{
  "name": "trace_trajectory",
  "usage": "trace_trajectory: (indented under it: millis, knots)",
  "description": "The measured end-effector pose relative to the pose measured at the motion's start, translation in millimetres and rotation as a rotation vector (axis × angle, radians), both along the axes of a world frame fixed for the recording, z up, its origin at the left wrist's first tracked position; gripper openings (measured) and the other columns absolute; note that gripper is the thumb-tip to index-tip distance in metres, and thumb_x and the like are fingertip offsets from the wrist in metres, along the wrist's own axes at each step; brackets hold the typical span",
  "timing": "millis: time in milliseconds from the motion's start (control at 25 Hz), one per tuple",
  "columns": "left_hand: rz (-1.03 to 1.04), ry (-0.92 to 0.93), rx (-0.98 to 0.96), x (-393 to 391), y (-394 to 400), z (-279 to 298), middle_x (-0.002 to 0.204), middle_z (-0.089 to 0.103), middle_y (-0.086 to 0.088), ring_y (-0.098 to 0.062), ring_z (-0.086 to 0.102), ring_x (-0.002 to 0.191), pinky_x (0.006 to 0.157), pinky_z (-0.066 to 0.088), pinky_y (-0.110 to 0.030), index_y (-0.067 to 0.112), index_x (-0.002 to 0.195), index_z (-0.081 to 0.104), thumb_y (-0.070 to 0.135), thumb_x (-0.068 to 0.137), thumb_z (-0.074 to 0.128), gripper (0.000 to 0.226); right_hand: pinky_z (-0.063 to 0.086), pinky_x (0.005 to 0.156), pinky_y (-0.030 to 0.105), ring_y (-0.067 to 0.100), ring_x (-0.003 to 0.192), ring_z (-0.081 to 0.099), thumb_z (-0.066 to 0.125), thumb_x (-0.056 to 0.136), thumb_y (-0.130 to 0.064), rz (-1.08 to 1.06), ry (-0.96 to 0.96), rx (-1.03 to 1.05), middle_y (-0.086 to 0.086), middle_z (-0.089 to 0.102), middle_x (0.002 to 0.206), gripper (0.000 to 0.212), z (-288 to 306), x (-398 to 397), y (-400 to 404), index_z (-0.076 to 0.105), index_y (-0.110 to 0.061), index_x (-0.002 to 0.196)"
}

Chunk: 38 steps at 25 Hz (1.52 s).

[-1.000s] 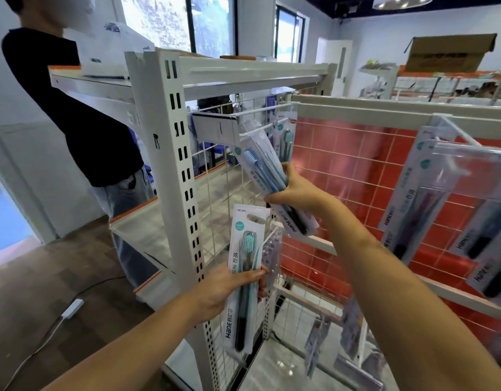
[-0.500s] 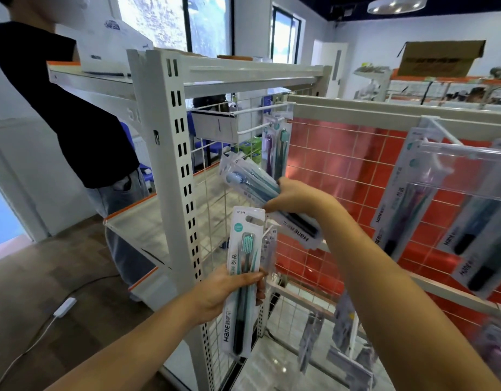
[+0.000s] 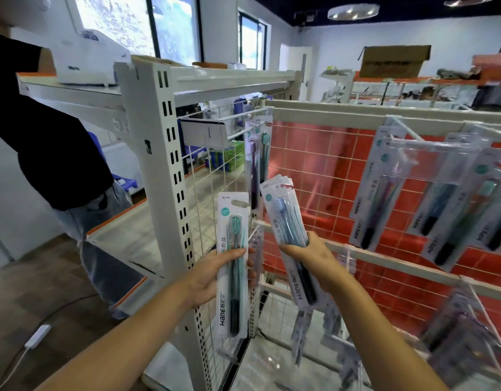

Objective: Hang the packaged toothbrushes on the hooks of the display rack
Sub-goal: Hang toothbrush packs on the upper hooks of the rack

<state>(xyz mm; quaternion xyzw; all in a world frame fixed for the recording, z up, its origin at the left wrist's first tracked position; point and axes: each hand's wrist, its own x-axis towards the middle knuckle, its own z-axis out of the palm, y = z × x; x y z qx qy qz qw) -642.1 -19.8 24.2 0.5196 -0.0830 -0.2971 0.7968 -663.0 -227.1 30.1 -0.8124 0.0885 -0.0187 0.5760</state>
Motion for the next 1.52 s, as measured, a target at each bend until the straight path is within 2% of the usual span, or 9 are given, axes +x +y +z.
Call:
trace_trajectory:
  millis: [200, 320, 440, 600, 720, 920, 1120, 1320, 1520]
  knots:
    - [-0.116, 0.003, -0.057, 3, -14, 5, 0.075, 0.071, -0.015, -0.022, 0.070, 0.065, 0.061, 0.060, -0.034, 0.000, 0.093, 0.061, 0.003, 0.080, 0.050, 0.018, 0.049, 0.065, 0.015, 0.006, 0.093, 0.060, 0.071, 0.081, -0.022, -0.106, -0.090, 0.125, -0.004, 0.061, 0.108, 0.045, -5, -62, 0, 0.044, -0.024, 0.117]
    - [-0.226, -0.018, -0.054, 7, -28, 5, 0.102, 0.069, -0.023, -0.027, 0.070, 0.085, 0.080, 0.058, -0.038, -0.005, 0.113, 0.058, 0.006, 0.081, 0.050, 0.034, 0.051, 0.062, 0.014, 0.005, 0.093, 0.061, 0.071, 0.081, -0.020, -0.208, -0.128, 0.129, -0.007, 0.061, 0.105, 0.047, -5, -92, -2, 0.044, -0.025, 0.119]
    - [-0.309, -0.031, -0.041, 9, -44, 1, 0.120, 0.059, -0.027, -0.030, 0.066, 0.096, 0.088, 0.055, -0.041, -0.006, 0.124, 0.052, 0.009, 0.083, 0.052, 0.043, 0.049, 0.061, 0.015, 0.006, 0.091, 0.060, 0.071, 0.081, -0.020, -0.359, -0.147, 0.143, -0.008, 0.060, 0.102, 0.044, -6, -118, -9, 0.044, -0.029, 0.115]
    - [-0.385, -0.074, -0.041, 5, -63, -7, 0.101, 0.066, -0.015, -0.021, 0.068, 0.087, 0.084, 0.057, -0.034, 0.005, 0.112, 0.059, 0.013, 0.079, 0.057, 0.033, 0.046, 0.066, 0.018, 0.007, 0.091, 0.059, 0.070, 0.081, -0.019, -0.568, -0.182, 0.153, -0.007, 0.060, 0.102, 0.041, -14, -155, -19, 0.045, -0.030, 0.111]
    - [-0.426, -0.092, -0.028, 1, -72, -12, 0.104, 0.068, -0.015, -0.025, 0.065, 0.096, 0.088, 0.055, -0.037, 0.004, 0.117, 0.056, 0.013, 0.081, 0.057, 0.037, 0.047, 0.067, 0.023, 0.009, 0.090, 0.060, 0.069, 0.081, -0.014, -0.683, -0.192, 0.190, -0.008, 0.061, 0.102, 0.042, -25, -181, -22, 0.047, -0.027, 0.113]
    - [-0.489, -0.083, -0.013, -6, -83, -23, 0.085, 0.073, -0.008, -0.019, 0.070, 0.077, 0.067, 0.059, -0.030, 0.005, 0.110, 0.056, 0.004, 0.092, 0.048, 0.020, 0.049, 0.070, 0.028, 0.013, 0.088, 0.063, 0.068, 0.080, -0.007, -0.863, -0.210, 0.245, -0.004, 0.064, 0.100, 0.042, -40, -213, -15, 0.049, -0.022, 0.115]
    - [-0.567, -0.072, -0.033, -17, -103, -30, 0.093, 0.069, -0.013, -0.022, 0.069, 0.080, 0.077, 0.058, -0.037, 0.004, 0.115, 0.054, 0.006, 0.090, 0.051, 0.025, 0.048, 0.079, 0.036, 0.016, 0.093, 0.061, 0.067, 0.082, -0.008, -0.927, -0.206, 0.242, -0.002, 0.063, 0.103, 0.041, -42, -234, -17, 0.047, -0.023, 0.115]
    - [-0.583, -0.125, 0.027, -36, -139, -27, 0.084, 0.072, -0.005, -0.016, 0.068, 0.077, 0.074, 0.057, -0.030, 0.007, 0.109, 0.057, 0.008, 0.091, 0.053, 0.019, 0.048, 0.081, 0.037, 0.014, 0.095, 0.061, 0.069, 0.080, -0.011, -0.954, -0.214, 0.220, -0.006, 0.062, 0.103, 0.040, -41, -246, -41, 0.047, -0.030, 0.109]
    - [-0.504, -0.166, 0.066, -57, -196, -18, 0.096, 0.071, -0.007, -0.023, 0.064, 0.098, 0.096, 0.049, -0.040, 0.008, 0.111, 0.059, 0.014, 0.087, 0.059, 0.025, 0.049, 0.085, 0.038, 0.015, 0.098, 0.060, 0.069, 0.080, -0.012, -0.886, -0.182, 0.211, -0.005, 0.061, 0.107, 0.045, -43, -264, -85, 0.046, -0.029, 0.114]
